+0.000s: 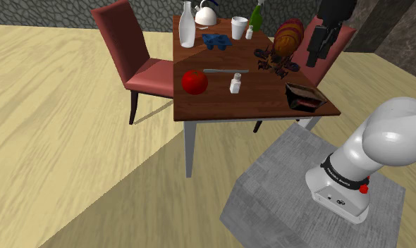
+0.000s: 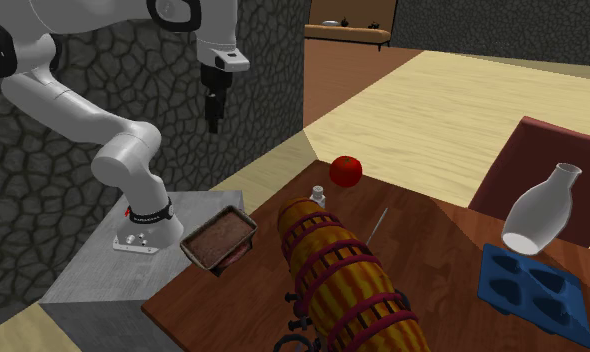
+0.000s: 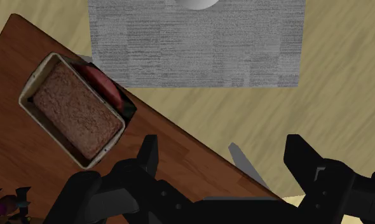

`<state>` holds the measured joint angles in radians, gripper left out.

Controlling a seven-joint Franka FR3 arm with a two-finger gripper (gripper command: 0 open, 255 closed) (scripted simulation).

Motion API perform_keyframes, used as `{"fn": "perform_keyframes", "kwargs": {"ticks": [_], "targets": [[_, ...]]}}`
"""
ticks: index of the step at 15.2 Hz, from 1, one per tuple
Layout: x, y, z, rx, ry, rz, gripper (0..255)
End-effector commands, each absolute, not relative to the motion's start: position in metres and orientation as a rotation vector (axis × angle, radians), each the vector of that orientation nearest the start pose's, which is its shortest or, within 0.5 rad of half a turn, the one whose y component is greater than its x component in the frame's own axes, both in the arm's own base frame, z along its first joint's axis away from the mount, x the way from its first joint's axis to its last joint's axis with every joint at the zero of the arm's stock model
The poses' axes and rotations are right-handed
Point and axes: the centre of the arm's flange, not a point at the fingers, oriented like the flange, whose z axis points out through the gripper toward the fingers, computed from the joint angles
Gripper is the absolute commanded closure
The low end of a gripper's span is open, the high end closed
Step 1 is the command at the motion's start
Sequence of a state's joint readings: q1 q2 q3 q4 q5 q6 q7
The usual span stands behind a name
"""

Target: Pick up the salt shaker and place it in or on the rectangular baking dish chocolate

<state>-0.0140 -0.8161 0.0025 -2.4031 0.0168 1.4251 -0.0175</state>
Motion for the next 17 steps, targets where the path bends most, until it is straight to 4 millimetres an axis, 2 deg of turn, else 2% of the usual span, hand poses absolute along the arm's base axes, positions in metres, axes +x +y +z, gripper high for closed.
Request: {"fn": "perform_keyframes", "kwargs": {"ticks": [1,17], "targets": [[0.281,-0.001,0.566,-3.114,-0.010,0.252,0],[0.446,-0.044,0.460,-3.065,-0.139,0.107,0]]}}
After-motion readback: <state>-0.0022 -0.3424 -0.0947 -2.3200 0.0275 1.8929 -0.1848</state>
